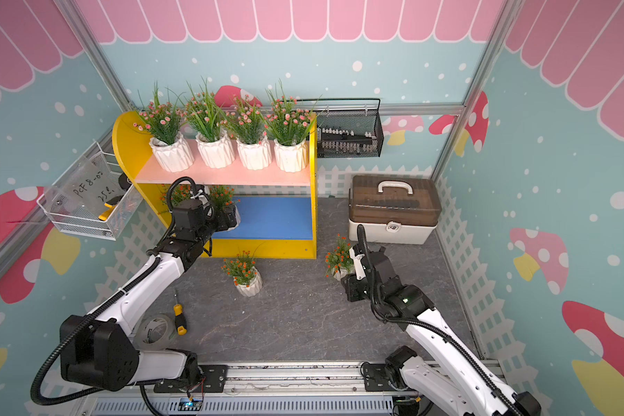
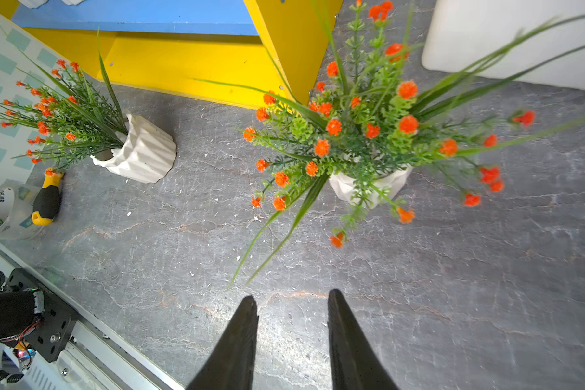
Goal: Place the baby's breath potted plants on the rack by color
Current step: Place the baby's breath potted plant on the rack, then pick up the baby's breath potted plant from the center of the board.
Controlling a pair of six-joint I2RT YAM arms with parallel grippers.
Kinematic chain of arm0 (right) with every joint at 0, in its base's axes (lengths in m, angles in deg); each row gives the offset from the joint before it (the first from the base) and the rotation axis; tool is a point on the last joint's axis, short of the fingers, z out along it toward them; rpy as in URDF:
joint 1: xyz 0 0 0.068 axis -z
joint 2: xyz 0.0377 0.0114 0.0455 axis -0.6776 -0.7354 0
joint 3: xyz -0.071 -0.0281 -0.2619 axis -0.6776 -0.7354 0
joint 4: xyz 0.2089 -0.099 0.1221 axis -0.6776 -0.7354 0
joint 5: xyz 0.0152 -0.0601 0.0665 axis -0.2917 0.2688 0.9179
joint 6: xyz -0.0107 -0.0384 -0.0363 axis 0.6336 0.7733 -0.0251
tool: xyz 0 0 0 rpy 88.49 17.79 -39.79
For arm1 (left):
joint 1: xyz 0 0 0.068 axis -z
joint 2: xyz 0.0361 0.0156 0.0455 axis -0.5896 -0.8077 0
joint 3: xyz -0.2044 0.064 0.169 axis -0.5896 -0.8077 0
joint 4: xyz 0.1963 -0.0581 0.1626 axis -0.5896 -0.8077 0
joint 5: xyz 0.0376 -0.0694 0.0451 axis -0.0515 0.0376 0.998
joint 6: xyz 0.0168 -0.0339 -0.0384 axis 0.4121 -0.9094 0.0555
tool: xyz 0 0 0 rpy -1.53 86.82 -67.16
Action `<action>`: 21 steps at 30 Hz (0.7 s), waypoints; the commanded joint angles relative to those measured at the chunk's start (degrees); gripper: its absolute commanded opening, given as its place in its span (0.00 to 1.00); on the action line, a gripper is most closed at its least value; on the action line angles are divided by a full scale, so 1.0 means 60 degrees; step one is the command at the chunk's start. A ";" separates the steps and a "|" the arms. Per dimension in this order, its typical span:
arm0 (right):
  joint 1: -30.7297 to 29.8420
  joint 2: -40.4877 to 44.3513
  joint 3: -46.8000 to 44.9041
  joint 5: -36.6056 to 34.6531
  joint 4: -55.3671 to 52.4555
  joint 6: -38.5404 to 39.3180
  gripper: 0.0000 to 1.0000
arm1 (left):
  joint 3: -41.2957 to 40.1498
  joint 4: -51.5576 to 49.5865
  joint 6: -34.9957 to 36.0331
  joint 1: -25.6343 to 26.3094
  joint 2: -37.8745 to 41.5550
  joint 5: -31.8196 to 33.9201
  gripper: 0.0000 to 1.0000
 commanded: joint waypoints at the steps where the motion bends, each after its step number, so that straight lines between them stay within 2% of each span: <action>1: -0.0032 -0.0354 -0.0220 0.0548 0.0854 -0.0110 0.34 | -0.0263 -0.0282 -0.0032 0.0465 0.0591 -0.0309 0.95; 7: -0.0553 -0.0987 -0.0078 0.0664 0.1677 -0.0213 0.34 | -0.0845 -0.0584 0.0020 0.1361 0.1382 -0.0039 0.95; 15: -0.1593 -0.2532 0.0163 0.0614 0.3046 -0.0484 0.34 | -0.1749 -0.0782 -0.0096 0.2608 0.2336 0.0785 0.95; 21: -0.2205 -0.3618 0.0642 0.0481 0.3539 -0.0529 0.33 | -0.2219 -0.0991 -0.0368 0.3109 0.2713 0.1035 0.95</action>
